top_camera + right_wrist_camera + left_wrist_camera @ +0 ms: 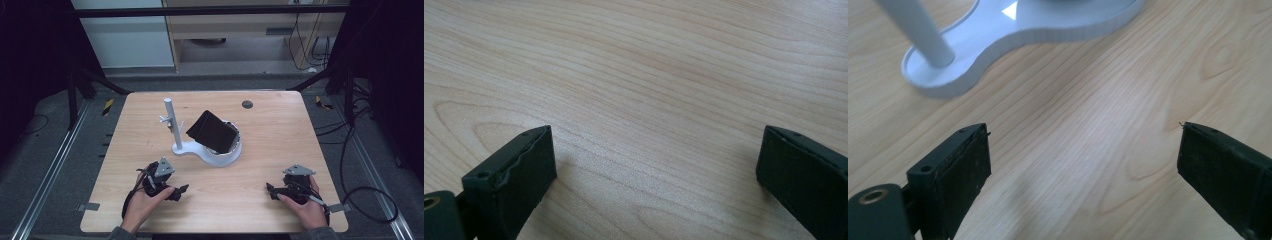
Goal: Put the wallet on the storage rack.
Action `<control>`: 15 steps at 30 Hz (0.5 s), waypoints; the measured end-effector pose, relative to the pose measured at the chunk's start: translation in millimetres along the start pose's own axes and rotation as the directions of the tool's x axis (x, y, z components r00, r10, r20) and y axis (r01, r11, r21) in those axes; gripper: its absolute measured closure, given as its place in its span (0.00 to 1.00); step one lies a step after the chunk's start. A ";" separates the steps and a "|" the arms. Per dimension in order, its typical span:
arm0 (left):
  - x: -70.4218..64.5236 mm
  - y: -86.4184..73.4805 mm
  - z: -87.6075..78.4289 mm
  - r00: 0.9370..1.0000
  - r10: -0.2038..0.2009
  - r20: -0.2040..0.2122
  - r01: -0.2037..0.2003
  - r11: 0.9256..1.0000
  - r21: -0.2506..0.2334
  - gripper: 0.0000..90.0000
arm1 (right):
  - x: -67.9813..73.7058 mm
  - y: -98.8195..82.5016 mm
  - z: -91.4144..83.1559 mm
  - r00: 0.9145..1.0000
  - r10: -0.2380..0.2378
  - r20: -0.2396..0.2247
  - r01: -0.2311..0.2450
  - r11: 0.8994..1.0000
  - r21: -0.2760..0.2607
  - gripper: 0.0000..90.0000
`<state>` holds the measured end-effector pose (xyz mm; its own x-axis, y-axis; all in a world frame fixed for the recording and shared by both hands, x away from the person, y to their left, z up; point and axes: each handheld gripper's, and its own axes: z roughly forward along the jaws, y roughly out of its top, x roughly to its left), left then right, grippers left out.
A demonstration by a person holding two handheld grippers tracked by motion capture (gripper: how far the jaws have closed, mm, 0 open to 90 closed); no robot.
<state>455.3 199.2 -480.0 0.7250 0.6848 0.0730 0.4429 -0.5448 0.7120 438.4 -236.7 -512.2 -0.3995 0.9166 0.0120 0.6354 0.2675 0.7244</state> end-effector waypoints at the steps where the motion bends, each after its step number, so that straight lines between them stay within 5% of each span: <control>1: 2.7 -3.9 1.9 1.000 -0.017 0.000 0.017 1.000 -0.002 0.08 | -0.5 -0.2 0.5 1.000 -0.009 0.005 0.009 1.000 -0.003 0.03; 4: 8.9 -12.1 4.9 0.997 -0.076 0.002 0.076 0.997 -0.014 0.08 | 0.0 -0.1 1.1 1.000 -0.013 0.001 0.013 1.000 0.000 0.01; 15: 37.5 -38.6 2.9 0.984 -0.159 -0.083 0.159 0.987 0.000 0.08 | 1.5 1.5 2.7 1.000 -0.022 -0.007 0.022 1.000 0.005 0.01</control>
<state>466.9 244.5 -506.8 0.5993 0.8004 0.0166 0.5530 -0.4288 0.7144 440.6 -234.2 -513.0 -0.4180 0.9085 0.0005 0.6295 0.2893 0.7211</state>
